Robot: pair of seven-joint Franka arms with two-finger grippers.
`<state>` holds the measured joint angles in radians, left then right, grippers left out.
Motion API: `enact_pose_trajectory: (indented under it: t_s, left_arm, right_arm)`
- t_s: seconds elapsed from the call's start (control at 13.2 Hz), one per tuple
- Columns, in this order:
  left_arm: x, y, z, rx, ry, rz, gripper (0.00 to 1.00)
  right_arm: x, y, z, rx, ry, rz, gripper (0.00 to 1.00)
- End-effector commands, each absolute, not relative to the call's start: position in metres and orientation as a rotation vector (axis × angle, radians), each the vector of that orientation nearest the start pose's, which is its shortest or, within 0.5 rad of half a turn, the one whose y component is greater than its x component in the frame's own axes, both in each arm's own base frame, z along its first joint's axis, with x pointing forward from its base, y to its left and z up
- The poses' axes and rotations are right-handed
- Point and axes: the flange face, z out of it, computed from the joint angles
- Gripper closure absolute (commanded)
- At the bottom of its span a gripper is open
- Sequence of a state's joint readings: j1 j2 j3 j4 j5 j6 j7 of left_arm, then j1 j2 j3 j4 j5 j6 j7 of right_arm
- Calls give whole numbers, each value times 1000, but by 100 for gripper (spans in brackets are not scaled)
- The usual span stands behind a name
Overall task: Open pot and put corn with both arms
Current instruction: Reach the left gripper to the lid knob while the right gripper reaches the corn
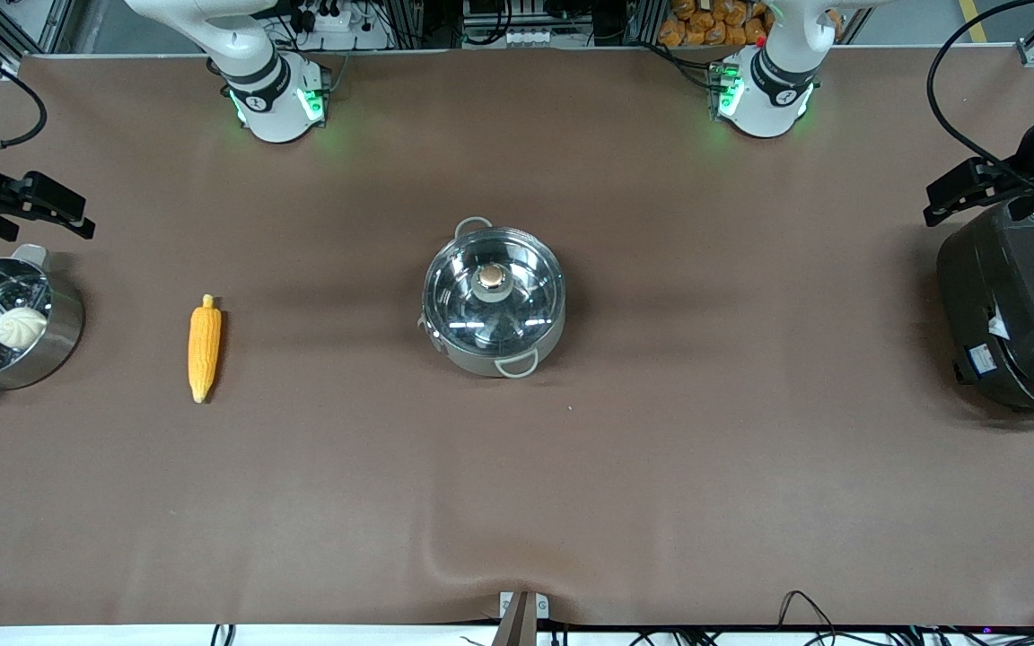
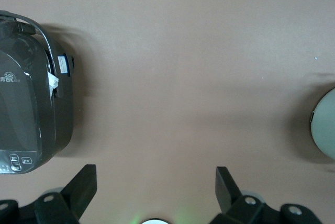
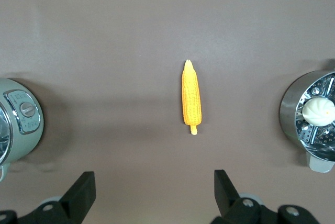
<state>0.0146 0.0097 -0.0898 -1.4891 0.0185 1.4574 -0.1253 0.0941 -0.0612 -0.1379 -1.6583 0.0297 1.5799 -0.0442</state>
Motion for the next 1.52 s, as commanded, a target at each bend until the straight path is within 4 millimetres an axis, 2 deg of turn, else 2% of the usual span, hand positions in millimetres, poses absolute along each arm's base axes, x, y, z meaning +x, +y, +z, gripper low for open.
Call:
enact_pose_trajectory:
  t_s: [0.0,0.46,0.61,0.76,0.84,0.91,0.99,1.22,1.29,1.44]
  left_arm:
    - [544,-41,650,-3131,-92,73,0]
    - [545,-47,649,-3122,-72,74,0]
    - [548,-76,637,-3127,-16,108,0]
    - [550,-119,623,-3135,51,140,0]
    - [552,-147,609,-3134,42,179,0]
    - [549,-183,599,-3142,6,194,0]
    - [549,-215,590,-3150,-89,187,0]
    - [540,-325,554,-3155,-320,165,0]
    - [539,-355,543,-3163,-407,153,0]
    - [534,-410,515,-3191,-462,136,0]
  right_arm:
    - [533,-30,617,-3113,71,42,0]
    - [534,-30,614,-3115,91,50,0]
    - [534,-28,614,-3115,88,48,0]
    - [535,-25,612,-3117,77,48,0]
    - [535,-24,611,-3117,74,50,0]
    - [540,-24,604,-3122,72,60,0]
    - [546,-26,595,-3133,72,70,0]
    - [564,-31,550,-3154,4,59,0]
    - [574,-33,532,-3159,-21,50,0]
    - [595,-48,478,-3165,-109,30,0]
